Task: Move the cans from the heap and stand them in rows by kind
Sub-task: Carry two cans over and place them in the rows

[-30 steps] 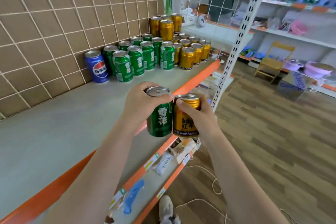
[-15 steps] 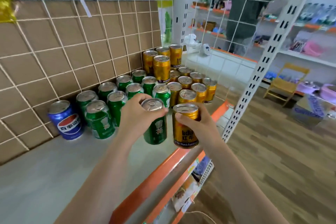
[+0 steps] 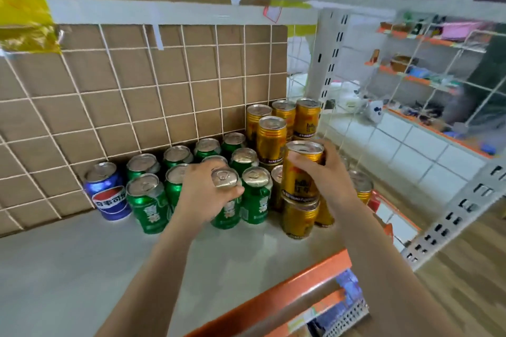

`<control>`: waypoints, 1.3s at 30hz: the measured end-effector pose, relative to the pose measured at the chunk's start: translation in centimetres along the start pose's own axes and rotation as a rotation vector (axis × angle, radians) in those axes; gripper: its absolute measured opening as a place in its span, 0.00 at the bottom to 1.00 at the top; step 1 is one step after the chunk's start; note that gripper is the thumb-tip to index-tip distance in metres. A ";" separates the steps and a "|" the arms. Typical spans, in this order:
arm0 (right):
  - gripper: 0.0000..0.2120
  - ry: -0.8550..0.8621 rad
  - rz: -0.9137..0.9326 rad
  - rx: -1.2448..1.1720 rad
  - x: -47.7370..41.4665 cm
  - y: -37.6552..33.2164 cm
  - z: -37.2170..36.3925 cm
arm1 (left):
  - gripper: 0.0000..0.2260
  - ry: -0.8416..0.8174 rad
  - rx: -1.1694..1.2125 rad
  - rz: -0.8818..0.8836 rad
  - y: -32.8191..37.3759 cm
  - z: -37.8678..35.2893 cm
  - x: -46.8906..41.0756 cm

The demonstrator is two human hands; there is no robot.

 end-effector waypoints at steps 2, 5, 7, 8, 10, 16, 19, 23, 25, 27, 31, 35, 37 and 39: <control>0.24 -0.019 0.034 0.020 -1.7 -0.3 0.4 | 0.21 0.012 -0.012 0.040 -0.7 -0.2 -0.2; 0.23 -0.042 0.039 -0.002 -3.9 -0.2 1.1 | 0.27 0.020 -0.076 0.133 -1.6 -0.6 0.2; 0.23 -0.062 0.034 -0.006 -5.4 0.4 1.6 | 0.27 0.032 -0.098 0.198 -2.4 -1.0 0.7; 0.24 -0.075 0.032 0.003 -6.0 0.8 1.7 | 0.27 0.050 -0.108 0.214 -2.7 -1.1 0.9; 0.25 -0.099 0.038 0.025 -7.3 1.2 1.8 | 0.27 0.093 -0.121 0.227 -2.9 -1.1 1.1; 0.26 -0.139 0.064 0.051 -10.5 1.6 1.7 | 0.30 0.147 -0.253 0.233 -1.9 -0.6 1.3; 0.21 -0.141 0.076 0.041 -12.0 1.3 1.7 | 0.30 0.143 -0.295 0.223 -1.3 -0.4 1.4; 0.28 -0.148 0.085 0.049 -13.1 1.1 0.8 | 0.31 0.140 -0.332 0.234 -1.0 -0.6 1.4; 0.29 -0.143 0.094 0.066 -13.4 1.1 0.6 | 0.31 0.139 -0.333 0.246 -1.0 -0.7 1.4; 0.27 -0.144 0.106 0.089 -13.6 1.1 0.6 | 0.32 0.134 -0.335 0.255 -1.1 -0.7 1.5; 0.26 -0.124 0.167 0.169 -13.2 0.7 0.8 | 0.32 0.136 -0.323 0.268 -1.3 -0.8 1.5; 0.27 -0.096 0.196 0.256 -12.8 0.4 1.1 | 0.32 0.133 -0.313 0.281 -1.5 -1.0 1.5; 0.30 -0.096 0.188 0.288 -12.8 0.6 1.1 | 0.33 0.132 -0.310 0.287 -1.7 -1.1 1.5; 0.32 -0.097 0.185 0.314 -12.7 0.7 1.0 | 0.34 0.142 -0.306 0.291 -1.8 -1.1 1.7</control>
Point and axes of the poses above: each hand's wrist, its own x-axis away from the middle knuckle, its own z-axis out of the back of the hand, y = z × x, the point moved 9 cm from there along -x, towards the middle knuckle, and after that the axes turned 1 degree about z, right-handed, at the moved point
